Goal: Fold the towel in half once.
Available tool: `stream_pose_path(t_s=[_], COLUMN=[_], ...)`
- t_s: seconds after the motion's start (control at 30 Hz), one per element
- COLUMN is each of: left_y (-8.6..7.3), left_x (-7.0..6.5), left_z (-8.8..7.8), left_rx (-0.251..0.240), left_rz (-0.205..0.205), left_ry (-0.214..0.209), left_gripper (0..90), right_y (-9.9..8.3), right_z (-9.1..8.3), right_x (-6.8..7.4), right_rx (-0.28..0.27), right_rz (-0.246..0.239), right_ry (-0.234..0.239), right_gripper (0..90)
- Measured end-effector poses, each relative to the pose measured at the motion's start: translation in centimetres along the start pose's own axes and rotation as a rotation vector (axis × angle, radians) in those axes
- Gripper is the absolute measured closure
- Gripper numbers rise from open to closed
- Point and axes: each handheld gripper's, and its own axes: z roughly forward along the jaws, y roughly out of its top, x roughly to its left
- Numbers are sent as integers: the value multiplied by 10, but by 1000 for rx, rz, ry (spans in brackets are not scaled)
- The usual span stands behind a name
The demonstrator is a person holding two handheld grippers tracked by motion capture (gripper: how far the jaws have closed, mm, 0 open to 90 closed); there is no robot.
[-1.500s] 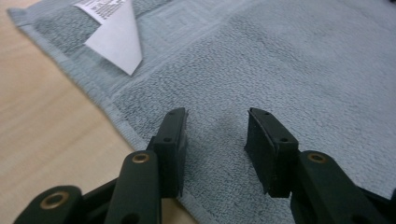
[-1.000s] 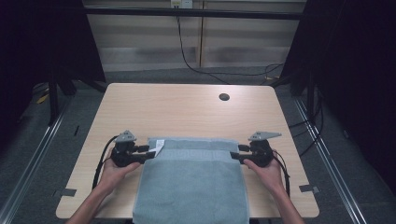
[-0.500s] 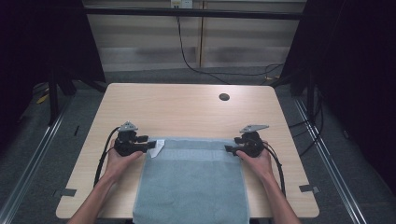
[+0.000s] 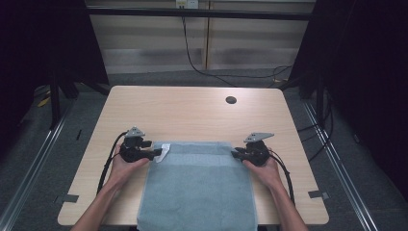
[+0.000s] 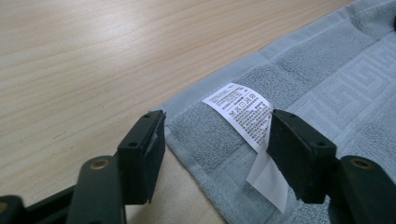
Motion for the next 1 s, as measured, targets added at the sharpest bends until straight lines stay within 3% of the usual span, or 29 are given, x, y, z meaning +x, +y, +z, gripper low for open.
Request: stream_pose_path(t_s=[0.13,0.33,0.47,0.6,0.67,0.77,0.8,0.87,0.9,1.0], left_y=[0,1,0,-3,-4,-5,-5,-5,-5,-6], left_x=[-5,-9,-10,-16,-20,-23,-23,-25,-25,-26], left_z=[5,17,16,16,15,13,13,14,14,15], left_rx=[-13,33,40,45,42,39,36,33,33,29], left_rz=[19,63,78,132,143,173,174,150,157,126], left_ry=[-6,21,-15,-16,-20,3,-7,-32,-38,-69], left_gripper=[313,301,285,288,349,528,582,681,735,810], right_y=[1,0,0,-1,-1,-1,-1,-2,-2,-1], right_z=[0,0,0,0,0,0,0,0,0,0], right_x=[1,2,1,2,2,2,2,3,3,4], right_rx=[5,4,1,-5,-7,-6,-10,-16,-15,-11], right_rz=[12,17,27,32,42,50,52,52,57,64], right_ry=[5,2,1,-5,-6,-5,-3,-5,-8,-4], right_gripper=[842,842,841,840,840,840,840,841,841,841])
